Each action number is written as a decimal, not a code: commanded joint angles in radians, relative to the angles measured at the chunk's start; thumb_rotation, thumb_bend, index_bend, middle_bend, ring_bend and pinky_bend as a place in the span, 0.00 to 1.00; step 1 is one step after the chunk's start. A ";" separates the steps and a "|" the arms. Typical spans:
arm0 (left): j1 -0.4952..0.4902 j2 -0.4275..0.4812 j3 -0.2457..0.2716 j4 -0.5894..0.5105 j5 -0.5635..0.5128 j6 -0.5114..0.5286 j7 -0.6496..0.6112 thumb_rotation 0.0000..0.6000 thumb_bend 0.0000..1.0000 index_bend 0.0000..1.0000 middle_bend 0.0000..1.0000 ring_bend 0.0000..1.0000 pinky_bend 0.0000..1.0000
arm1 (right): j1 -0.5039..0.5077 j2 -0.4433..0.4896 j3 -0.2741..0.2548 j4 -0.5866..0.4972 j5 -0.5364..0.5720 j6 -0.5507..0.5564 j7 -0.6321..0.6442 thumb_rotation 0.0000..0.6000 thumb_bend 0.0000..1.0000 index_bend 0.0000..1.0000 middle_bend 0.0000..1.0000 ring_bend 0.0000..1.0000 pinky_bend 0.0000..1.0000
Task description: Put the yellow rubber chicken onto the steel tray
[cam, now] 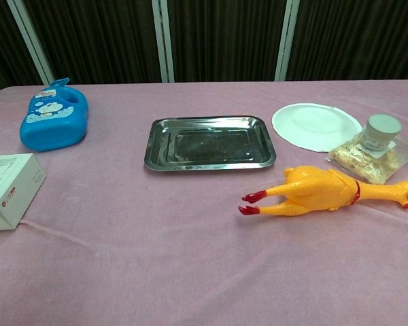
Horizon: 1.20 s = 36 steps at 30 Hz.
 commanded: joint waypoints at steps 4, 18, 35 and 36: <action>-0.011 0.000 -0.002 -0.008 -0.013 -0.026 0.013 1.00 0.00 0.05 0.07 0.04 0.02 | 0.002 -0.002 0.003 -0.003 0.001 -0.001 -0.007 1.00 0.24 0.03 0.21 0.19 0.33; -0.015 0.003 -0.009 -0.007 -0.006 -0.022 0.005 1.00 0.00 0.05 0.08 0.04 0.02 | -0.001 -0.008 0.005 -0.005 -0.009 0.013 0.000 1.00 0.24 0.02 0.15 0.19 0.33; -0.022 0.016 -0.014 -0.028 -0.008 -0.031 0.021 1.00 0.00 0.06 0.08 0.04 0.02 | 0.129 0.004 0.025 -0.021 -0.100 -0.100 0.054 1.00 0.24 0.00 0.15 0.19 0.33; -0.022 0.017 -0.015 -0.029 -0.008 -0.031 0.021 1.00 0.00 0.06 0.08 0.04 0.02 | 0.143 0.004 0.027 -0.023 -0.104 -0.117 0.053 1.00 0.24 0.00 0.15 0.19 0.33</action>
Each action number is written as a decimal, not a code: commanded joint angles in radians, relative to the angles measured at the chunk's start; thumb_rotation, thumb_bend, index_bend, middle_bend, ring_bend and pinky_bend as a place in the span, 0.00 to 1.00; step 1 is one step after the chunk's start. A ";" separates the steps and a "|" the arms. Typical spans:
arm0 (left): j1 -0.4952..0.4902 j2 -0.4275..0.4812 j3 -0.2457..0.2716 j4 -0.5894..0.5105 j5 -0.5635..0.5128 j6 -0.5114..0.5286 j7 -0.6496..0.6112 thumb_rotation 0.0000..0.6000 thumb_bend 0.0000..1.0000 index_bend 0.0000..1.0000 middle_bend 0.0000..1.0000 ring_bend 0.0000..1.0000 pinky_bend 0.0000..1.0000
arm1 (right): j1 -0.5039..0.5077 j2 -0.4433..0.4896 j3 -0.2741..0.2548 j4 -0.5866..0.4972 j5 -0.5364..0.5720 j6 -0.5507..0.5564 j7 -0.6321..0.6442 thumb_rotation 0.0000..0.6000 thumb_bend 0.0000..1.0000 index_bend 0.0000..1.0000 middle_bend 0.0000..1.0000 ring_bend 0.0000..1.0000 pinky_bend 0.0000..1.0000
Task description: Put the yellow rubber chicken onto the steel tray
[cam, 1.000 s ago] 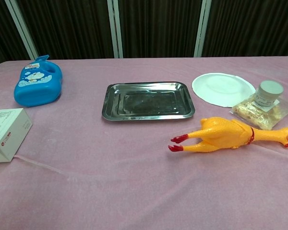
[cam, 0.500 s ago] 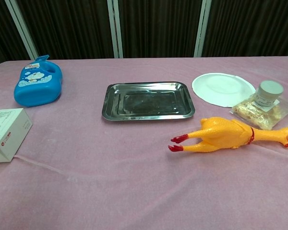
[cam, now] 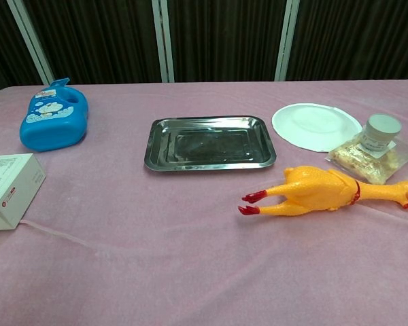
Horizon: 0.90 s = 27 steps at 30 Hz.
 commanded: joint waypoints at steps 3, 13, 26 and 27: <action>-0.004 0.008 -0.004 -0.006 -0.003 -0.005 0.001 1.00 0.00 0.06 0.08 0.04 0.02 | 0.092 0.006 0.012 -0.013 -0.014 -0.126 0.002 1.00 0.24 0.00 0.15 0.18 0.33; -0.015 0.029 -0.012 -0.028 -0.002 -0.012 0.004 1.00 0.00 0.06 0.08 0.04 0.02 | 0.224 -0.034 0.002 0.026 0.048 -0.369 0.001 1.00 0.24 0.08 0.15 0.18 0.33; -0.019 0.028 -0.010 -0.017 -0.019 -0.032 -0.013 1.00 0.00 0.06 0.08 0.04 0.02 | 0.293 -0.140 -0.008 0.162 0.134 -0.508 0.011 1.00 0.26 0.18 0.18 0.21 0.33; -0.019 0.028 -0.011 -0.016 -0.019 -0.032 -0.014 1.00 0.00 0.06 0.08 0.04 0.02 | 0.295 -0.143 -0.007 0.165 0.137 -0.510 0.013 1.00 0.26 0.19 0.18 0.21 0.33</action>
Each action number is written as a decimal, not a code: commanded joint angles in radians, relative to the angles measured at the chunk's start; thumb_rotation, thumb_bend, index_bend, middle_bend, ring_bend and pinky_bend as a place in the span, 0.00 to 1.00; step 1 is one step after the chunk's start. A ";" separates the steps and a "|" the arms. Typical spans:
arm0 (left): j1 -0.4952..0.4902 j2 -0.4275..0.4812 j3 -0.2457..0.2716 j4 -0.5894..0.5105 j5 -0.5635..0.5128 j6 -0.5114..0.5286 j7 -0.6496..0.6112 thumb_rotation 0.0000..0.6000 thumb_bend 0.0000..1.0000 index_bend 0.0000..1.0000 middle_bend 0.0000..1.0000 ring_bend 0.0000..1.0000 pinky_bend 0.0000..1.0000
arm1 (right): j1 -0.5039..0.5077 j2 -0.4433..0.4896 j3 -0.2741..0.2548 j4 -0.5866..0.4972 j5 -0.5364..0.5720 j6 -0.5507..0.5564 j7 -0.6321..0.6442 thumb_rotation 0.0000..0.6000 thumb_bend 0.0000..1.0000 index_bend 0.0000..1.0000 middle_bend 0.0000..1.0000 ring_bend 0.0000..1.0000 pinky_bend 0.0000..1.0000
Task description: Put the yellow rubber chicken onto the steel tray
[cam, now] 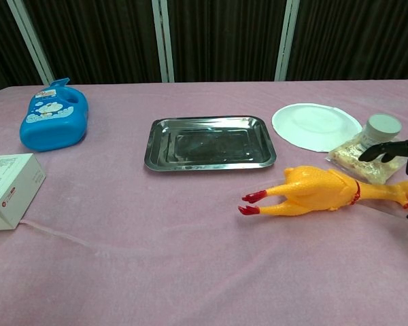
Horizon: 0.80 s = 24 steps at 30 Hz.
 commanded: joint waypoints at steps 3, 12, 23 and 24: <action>-0.001 -0.004 -0.001 0.005 -0.003 -0.004 -0.004 1.00 0.00 0.06 0.08 0.04 0.02 | 0.016 -0.021 0.007 0.027 0.019 -0.016 0.014 1.00 0.27 0.23 0.19 0.22 0.33; 0.000 -0.009 0.002 0.017 -0.015 -0.013 -0.013 1.00 0.00 0.06 0.08 0.04 0.02 | 0.043 -0.058 0.003 0.072 0.038 -0.048 0.020 1.00 0.30 0.29 0.21 0.23 0.34; 0.003 -0.016 0.008 0.035 -0.022 -0.022 -0.031 1.00 0.00 0.06 0.08 0.04 0.02 | 0.078 -0.092 -0.001 0.095 0.052 -0.080 0.013 1.00 0.30 0.30 0.25 0.27 0.38; 0.003 -0.016 0.009 0.036 -0.022 -0.023 -0.032 1.00 0.00 0.06 0.08 0.04 0.02 | 0.079 -0.093 -0.001 0.096 0.052 -0.081 0.013 1.00 0.31 0.30 0.25 0.27 0.38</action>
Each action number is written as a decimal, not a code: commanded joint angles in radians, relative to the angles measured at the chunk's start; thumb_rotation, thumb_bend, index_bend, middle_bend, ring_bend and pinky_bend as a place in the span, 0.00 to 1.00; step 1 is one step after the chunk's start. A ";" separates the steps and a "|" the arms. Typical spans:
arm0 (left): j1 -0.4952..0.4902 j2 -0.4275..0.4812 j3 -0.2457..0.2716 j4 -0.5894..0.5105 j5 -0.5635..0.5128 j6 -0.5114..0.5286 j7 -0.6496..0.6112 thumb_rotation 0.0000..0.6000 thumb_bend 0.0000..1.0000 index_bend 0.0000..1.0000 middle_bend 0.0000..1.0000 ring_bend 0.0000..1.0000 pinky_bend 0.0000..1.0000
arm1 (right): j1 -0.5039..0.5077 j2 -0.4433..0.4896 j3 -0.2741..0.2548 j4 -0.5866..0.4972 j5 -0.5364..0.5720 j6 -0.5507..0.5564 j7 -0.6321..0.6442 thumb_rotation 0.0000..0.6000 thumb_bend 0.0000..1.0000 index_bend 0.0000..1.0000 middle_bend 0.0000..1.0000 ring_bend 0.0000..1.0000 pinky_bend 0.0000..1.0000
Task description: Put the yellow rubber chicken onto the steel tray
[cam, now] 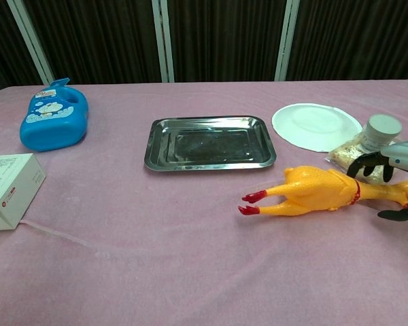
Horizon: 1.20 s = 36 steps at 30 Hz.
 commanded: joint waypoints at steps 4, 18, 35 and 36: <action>0.000 -0.004 0.003 0.009 -0.002 -0.006 -0.010 1.00 0.00 0.06 0.08 0.04 0.02 | 0.015 -0.015 -0.001 0.007 0.002 -0.014 -0.003 1.00 0.34 0.35 0.29 0.30 0.41; 0.002 -0.008 0.010 0.035 0.001 -0.015 -0.051 1.00 0.00 0.07 0.08 0.04 0.02 | 0.033 -0.033 -0.016 0.030 -0.006 -0.013 0.050 1.00 0.52 0.75 0.57 0.58 0.70; -0.038 0.009 0.007 -0.008 0.062 -0.030 -0.066 1.00 0.00 0.08 0.11 0.05 0.02 | 0.031 0.137 -0.060 -0.147 -0.077 0.045 0.257 1.00 0.61 0.95 0.71 0.72 0.84; -0.048 0.011 0.002 -0.020 0.072 -0.032 -0.068 1.00 0.00 0.09 0.11 0.05 0.02 | 0.034 0.150 -0.058 -0.168 -0.082 0.048 0.294 1.00 0.61 0.96 0.72 0.73 0.84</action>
